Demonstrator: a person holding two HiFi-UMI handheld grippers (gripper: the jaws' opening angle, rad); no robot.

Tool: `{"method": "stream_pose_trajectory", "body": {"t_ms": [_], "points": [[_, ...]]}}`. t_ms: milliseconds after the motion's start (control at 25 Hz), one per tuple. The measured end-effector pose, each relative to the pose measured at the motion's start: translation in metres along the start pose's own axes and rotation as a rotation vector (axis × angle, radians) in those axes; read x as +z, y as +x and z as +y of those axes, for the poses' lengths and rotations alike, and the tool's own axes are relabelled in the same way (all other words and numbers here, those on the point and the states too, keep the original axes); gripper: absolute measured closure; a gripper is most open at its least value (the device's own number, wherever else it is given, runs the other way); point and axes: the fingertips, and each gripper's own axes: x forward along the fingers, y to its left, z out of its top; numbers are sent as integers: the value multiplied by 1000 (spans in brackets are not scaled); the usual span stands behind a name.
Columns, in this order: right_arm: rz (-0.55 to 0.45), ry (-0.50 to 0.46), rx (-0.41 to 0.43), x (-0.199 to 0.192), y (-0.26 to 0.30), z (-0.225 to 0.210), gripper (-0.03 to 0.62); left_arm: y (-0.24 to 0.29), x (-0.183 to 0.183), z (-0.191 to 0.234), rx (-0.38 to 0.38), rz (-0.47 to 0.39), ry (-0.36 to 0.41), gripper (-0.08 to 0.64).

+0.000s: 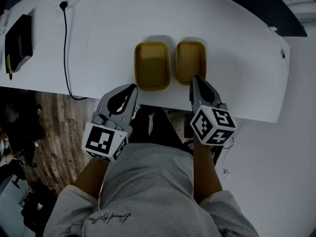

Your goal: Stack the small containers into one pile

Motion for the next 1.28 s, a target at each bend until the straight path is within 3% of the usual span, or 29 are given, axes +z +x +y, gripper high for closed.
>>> {"method": "stream_pose_trajectory", "body": {"t_ms": [600, 1280], "points": [[29, -71, -30, 8, -16, -74, 577, 49, 8, -56, -25, 4, 15, 558], [92, -63, -11, -17, 4, -99, 531, 69, -8, -63, -24, 41, 10, 558]]}}
